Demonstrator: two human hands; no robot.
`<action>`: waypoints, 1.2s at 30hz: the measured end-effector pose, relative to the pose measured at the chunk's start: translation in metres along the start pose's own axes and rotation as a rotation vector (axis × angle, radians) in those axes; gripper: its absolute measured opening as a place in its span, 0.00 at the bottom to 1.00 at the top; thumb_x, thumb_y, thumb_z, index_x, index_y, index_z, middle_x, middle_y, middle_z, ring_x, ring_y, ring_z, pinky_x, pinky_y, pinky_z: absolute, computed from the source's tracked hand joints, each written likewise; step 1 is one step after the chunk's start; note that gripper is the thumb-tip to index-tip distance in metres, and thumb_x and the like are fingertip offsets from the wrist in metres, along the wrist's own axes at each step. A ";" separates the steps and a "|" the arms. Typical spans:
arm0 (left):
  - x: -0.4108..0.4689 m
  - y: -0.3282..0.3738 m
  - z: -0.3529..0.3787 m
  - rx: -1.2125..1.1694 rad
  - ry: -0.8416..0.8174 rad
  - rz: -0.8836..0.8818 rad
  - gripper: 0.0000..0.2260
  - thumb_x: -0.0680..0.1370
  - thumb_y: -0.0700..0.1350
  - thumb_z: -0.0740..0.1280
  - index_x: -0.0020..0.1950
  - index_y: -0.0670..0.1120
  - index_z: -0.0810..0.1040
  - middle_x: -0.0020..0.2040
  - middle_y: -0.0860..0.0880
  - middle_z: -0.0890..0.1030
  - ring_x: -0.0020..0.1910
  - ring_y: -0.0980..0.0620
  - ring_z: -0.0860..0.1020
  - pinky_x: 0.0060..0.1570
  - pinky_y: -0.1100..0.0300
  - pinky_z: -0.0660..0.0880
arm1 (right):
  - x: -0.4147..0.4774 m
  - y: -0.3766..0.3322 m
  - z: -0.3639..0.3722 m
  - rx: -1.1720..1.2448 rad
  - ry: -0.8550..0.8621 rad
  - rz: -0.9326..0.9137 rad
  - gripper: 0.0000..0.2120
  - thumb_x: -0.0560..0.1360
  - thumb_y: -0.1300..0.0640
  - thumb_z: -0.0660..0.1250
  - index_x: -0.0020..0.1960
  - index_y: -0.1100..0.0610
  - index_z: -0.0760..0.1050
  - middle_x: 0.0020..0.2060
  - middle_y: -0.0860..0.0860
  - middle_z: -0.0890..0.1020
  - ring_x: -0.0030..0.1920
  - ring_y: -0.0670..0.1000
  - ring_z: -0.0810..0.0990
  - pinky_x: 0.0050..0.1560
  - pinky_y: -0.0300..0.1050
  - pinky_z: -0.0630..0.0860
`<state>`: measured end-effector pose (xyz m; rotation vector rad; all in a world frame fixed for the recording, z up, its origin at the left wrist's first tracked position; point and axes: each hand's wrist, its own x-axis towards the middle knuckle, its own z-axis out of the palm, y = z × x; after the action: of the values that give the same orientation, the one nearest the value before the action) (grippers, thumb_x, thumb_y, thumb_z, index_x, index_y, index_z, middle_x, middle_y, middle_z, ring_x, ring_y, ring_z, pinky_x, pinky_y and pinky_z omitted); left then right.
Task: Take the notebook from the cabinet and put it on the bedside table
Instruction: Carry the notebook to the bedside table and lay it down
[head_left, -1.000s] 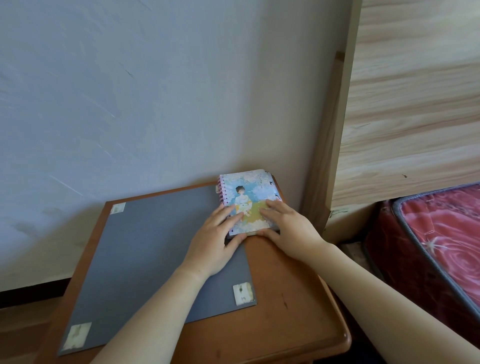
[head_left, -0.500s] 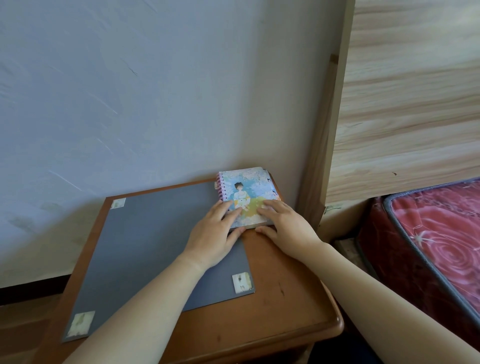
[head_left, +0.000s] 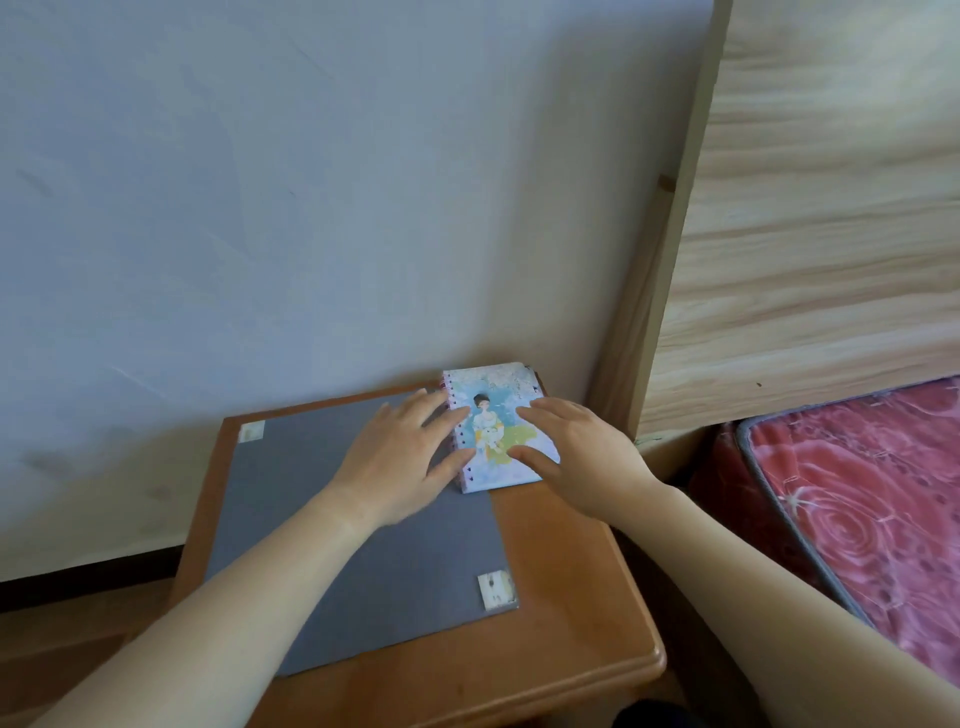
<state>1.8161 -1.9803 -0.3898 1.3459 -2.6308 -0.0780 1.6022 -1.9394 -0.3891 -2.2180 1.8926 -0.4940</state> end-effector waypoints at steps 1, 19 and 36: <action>-0.002 0.003 -0.019 -0.005 -0.021 -0.006 0.24 0.77 0.59 0.54 0.71 0.51 0.64 0.72 0.49 0.64 0.71 0.48 0.60 0.67 0.51 0.59 | 0.001 -0.011 -0.018 0.003 -0.014 0.002 0.24 0.75 0.39 0.57 0.67 0.48 0.66 0.68 0.47 0.69 0.67 0.48 0.65 0.60 0.48 0.69; -0.018 0.119 -0.420 -0.217 -0.002 -0.105 0.27 0.75 0.63 0.47 0.70 0.54 0.63 0.72 0.50 0.64 0.72 0.50 0.59 0.67 0.41 0.58 | -0.037 -0.173 -0.411 0.173 -0.040 -0.028 0.27 0.74 0.39 0.56 0.68 0.52 0.64 0.67 0.49 0.70 0.66 0.49 0.67 0.61 0.38 0.62; -0.156 0.221 -0.468 -0.234 -0.011 -0.514 0.26 0.75 0.64 0.44 0.72 0.60 0.55 0.74 0.58 0.55 0.72 0.61 0.50 0.71 0.48 0.53 | -0.105 -0.206 -0.437 0.194 -0.299 -0.340 0.26 0.74 0.37 0.56 0.68 0.48 0.65 0.68 0.44 0.68 0.67 0.46 0.65 0.64 0.45 0.64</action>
<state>1.8163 -1.7071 0.0763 1.8868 -2.1316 -0.4465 1.6178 -1.7685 0.0741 -2.3350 1.2751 -0.3511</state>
